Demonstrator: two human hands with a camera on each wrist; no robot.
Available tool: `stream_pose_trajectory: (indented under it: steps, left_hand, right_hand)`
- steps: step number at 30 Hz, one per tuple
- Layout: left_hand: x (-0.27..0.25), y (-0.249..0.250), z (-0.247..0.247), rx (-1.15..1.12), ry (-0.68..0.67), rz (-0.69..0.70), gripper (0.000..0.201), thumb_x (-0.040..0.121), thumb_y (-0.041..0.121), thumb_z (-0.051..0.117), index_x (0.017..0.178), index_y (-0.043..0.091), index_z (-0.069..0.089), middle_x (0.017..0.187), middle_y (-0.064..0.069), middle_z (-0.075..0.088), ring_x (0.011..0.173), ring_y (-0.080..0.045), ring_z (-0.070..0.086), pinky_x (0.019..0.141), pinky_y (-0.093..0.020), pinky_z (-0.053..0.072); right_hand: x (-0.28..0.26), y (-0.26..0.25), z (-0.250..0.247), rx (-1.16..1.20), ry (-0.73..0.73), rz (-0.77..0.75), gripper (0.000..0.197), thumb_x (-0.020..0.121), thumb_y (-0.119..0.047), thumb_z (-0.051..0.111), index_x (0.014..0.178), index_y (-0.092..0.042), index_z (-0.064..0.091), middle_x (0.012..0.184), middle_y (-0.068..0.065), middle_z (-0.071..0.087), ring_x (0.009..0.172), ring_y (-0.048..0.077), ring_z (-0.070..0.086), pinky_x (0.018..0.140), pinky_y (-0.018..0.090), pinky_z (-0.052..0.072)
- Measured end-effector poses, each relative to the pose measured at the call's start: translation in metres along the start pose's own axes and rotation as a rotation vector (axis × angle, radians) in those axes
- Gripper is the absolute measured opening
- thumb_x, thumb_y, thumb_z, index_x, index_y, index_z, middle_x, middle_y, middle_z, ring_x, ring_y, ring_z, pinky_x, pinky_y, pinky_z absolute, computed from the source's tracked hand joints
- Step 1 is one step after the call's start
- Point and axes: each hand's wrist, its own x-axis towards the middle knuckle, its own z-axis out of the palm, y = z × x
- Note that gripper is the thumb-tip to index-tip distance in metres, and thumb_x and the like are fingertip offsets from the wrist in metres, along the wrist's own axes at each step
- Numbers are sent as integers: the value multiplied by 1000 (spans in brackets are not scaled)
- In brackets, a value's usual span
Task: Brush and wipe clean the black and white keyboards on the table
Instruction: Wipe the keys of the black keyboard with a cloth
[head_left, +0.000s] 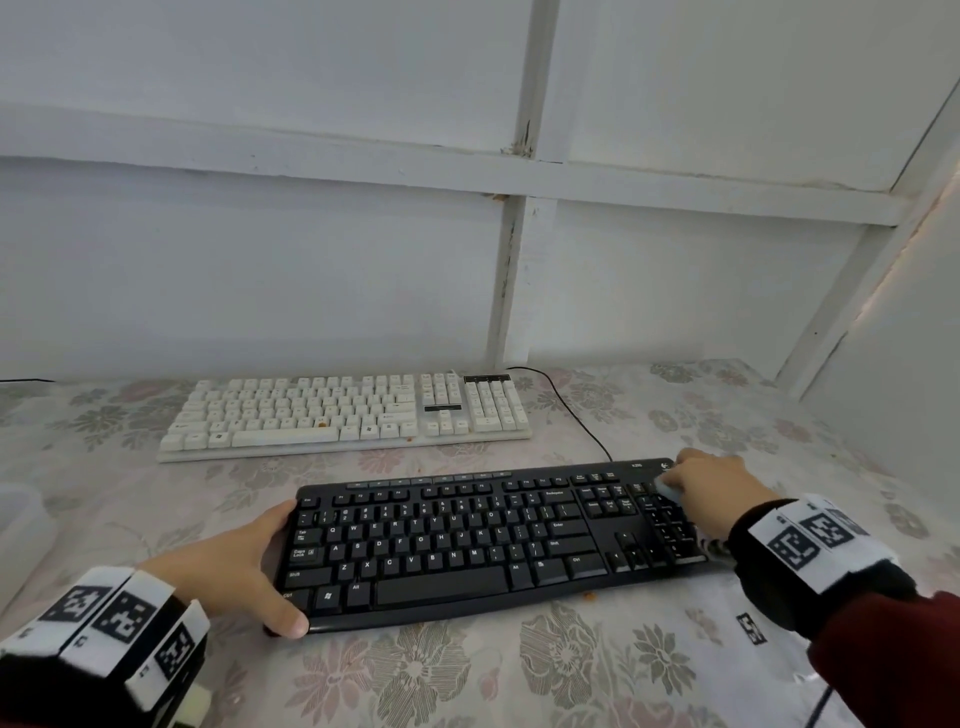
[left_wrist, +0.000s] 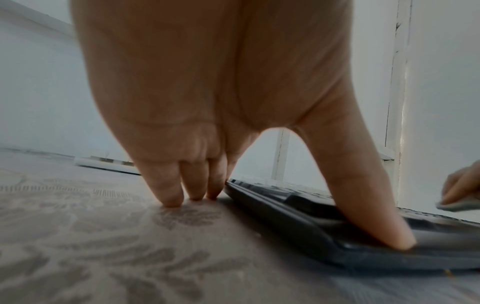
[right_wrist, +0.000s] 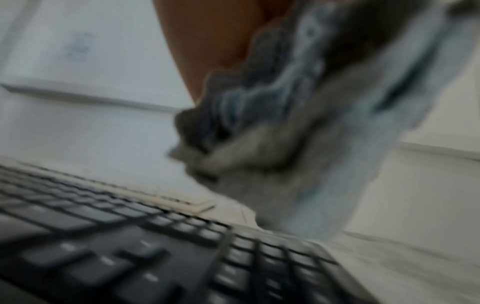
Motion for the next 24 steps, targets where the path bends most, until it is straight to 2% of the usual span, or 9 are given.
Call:
stream_pose_trajectory:
  steps: [1, 3, 6, 8, 10, 15, 18, 21, 24]
  left_hand:
    - [1, 0, 0, -10, -2, 2, 151, 24, 27, 98, 147, 26, 12, 138, 13, 42, 127, -12, 45, 110, -41, 35]
    - [1, -1, 1, -35, -6, -1, 151, 23, 24, 98, 147, 26, 12, 136, 13, 44, 125, -12, 47, 110, -40, 36]
    - [1, 0, 1, -34, -7, -1, 149, 23, 25, 98, 146, 27, 13, 136, 13, 44, 126, -11, 46, 110, -40, 35]
    - [1, -1, 0, -4, -1, 2, 149, 25, 28, 98, 147, 27, 12, 139, 13, 42, 128, -11, 43, 111, -40, 33]
    - [1, -2, -1, 24, 4, -2, 151, 26, 32, 98, 147, 28, 9, 143, 13, 37, 131, -10, 39, 113, -40, 31]
    - [2, -5, -2, 44, 10, -17, 153, 26, 34, 98, 148, 28, 7, 145, 13, 33, 133, -11, 36, 114, -40, 29]
    - [2, -6, -2, 30, 7, -13, 152, 27, 32, 98, 148, 28, 8, 144, 14, 36, 132, -11, 38, 114, -41, 29]
    - [1, -4, -1, 1, 6, -4, 148, 25, 30, 98, 146, 28, 12, 143, 13, 37, 131, -11, 39, 113, -41, 30]
    - [0, 0, 0, -11, -1, 9, 147, 25, 28, 98, 145, 27, 14, 139, 13, 40, 129, -11, 42, 112, -40, 32]
  right_hand:
    - [-1, -7, 2, 14, 21, -62, 26, 86, 4, 42, 67, -11, 50, 90, -2, 45, 78, 19, 44, 79, 30, 37]
    - [-7, -28, 9, 58, 19, -202, 20, 93, -5, 43, 92, -12, 61, 107, -4, 49, 96, 23, 45, 88, 34, 40]
    - [-18, -54, 18, 37, -112, -344, 20, 97, -15, 39, 104, -14, 58, 117, -4, 44, 99, 25, 41, 88, 32, 36]
    - [-19, -56, 21, -4, -65, -337, 19, 97, -12, 39, 104, -12, 57, 118, 1, 43, 96, 25, 40, 79, 29, 31]
    - [-18, -45, 24, -8, -32, -306, 23, 97, -13, 41, 112, -12, 59, 121, 4, 45, 102, 27, 44, 77, 28, 27]
    - [-15, -5, 23, -21, 24, -200, 29, 101, -25, 36, 93, -10, 60, 104, 3, 49, 89, 24, 52, 76, 27, 35]
    - [-12, 15, 17, -2, 25, -128, 37, 101, -29, 36, 104, -8, 66, 107, 4, 52, 92, 22, 58, 77, 24, 38]
    - [-8, 25, 12, 41, 19, -88, 34, 99, -32, 43, 111, -14, 69, 108, 4, 53, 94, 20, 57, 78, 23, 38]
    - [-4, 24, 6, 78, 16, -35, 34, 97, -29, 48, 108, -6, 70, 92, 6, 52, 81, 21, 55, 68, 22, 31]
